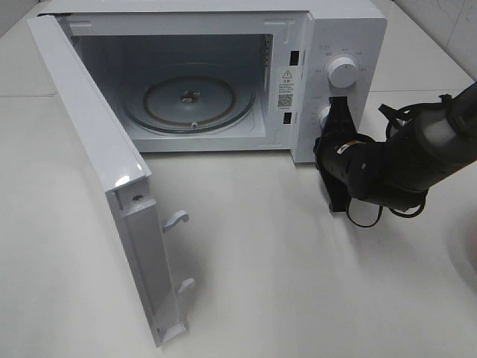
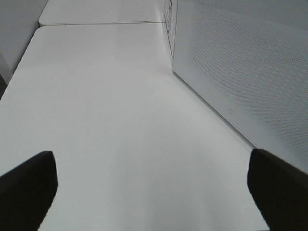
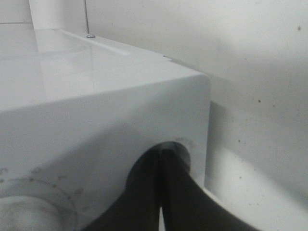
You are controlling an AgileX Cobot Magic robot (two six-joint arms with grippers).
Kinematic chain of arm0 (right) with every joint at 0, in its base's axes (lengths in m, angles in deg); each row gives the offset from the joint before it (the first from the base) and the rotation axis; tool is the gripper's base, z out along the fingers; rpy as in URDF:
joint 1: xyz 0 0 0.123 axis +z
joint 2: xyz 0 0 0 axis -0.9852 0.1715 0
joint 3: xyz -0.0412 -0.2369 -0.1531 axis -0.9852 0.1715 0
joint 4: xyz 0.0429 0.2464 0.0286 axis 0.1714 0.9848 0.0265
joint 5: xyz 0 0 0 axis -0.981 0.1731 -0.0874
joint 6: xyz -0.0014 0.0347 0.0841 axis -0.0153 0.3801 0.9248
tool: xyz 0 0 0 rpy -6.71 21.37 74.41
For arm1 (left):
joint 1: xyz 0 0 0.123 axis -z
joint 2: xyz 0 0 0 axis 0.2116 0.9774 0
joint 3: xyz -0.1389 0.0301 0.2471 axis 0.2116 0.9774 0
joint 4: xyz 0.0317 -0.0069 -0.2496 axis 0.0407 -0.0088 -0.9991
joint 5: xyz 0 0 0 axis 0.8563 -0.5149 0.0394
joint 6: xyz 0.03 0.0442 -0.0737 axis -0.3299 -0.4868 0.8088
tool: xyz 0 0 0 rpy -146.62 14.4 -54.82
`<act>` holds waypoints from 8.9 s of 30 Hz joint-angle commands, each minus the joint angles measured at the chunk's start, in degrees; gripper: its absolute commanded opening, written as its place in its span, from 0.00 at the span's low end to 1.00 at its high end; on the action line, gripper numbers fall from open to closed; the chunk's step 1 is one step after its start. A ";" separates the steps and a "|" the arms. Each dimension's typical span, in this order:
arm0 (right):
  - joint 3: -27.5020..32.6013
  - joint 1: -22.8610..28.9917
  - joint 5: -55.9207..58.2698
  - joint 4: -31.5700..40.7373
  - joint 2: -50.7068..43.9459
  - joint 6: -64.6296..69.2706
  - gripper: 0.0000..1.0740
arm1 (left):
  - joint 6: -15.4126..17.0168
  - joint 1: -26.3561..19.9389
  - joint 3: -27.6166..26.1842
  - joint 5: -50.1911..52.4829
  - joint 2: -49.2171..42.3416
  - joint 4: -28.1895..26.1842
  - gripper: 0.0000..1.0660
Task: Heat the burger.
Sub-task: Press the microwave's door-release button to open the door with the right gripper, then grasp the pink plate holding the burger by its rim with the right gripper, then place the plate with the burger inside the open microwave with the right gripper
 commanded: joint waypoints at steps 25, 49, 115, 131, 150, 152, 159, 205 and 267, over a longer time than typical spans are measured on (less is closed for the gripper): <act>5.33 1.09 -5.39 -4.41 -2.75 2.12 0.00 | -0.06 0.06 0.00 0.57 -0.97 -0.52 0.98; 13.18 1.09 -3.44 -7.16 -9.63 -1.95 0.00 | -0.06 0.06 0.00 0.57 -0.97 -0.52 0.98; 1.32 -31.17 87.66 -35.70 -24.24 -73.80 0.86 | -0.06 0.06 0.00 0.57 -0.97 -0.52 0.98; 1.32 -32.43 86.23 -39.42 -21.89 -72.48 0.66 | -0.06 0.06 0.00 0.57 -0.97 -0.52 0.98; 1.32 -31.57 84.91 -43.14 -18.39 -68.64 0.65 | -0.06 0.06 0.00 0.57 -0.97 -0.52 0.98; 1.32 -31.57 84.91 -43.14 -18.05 -68.41 0.65 | -0.06 0.06 0.00 0.57 -0.97 -0.52 0.98; 1.32 -30.02 84.57 -43.43 -17.88 -67.84 0.65 | -0.06 0.06 0.00 0.57 -0.97 -0.52 0.98; 1.32 -27.90 84.63 -47.61 -15.01 -66.29 0.00 | -0.06 0.06 0.00 0.57 -0.97 -0.52 0.98; 17.93 17.82 96.31 -69.44 -45.03 -56.49 0.00 | -0.06 0.06 0.00 0.57 -0.97 -0.52 0.98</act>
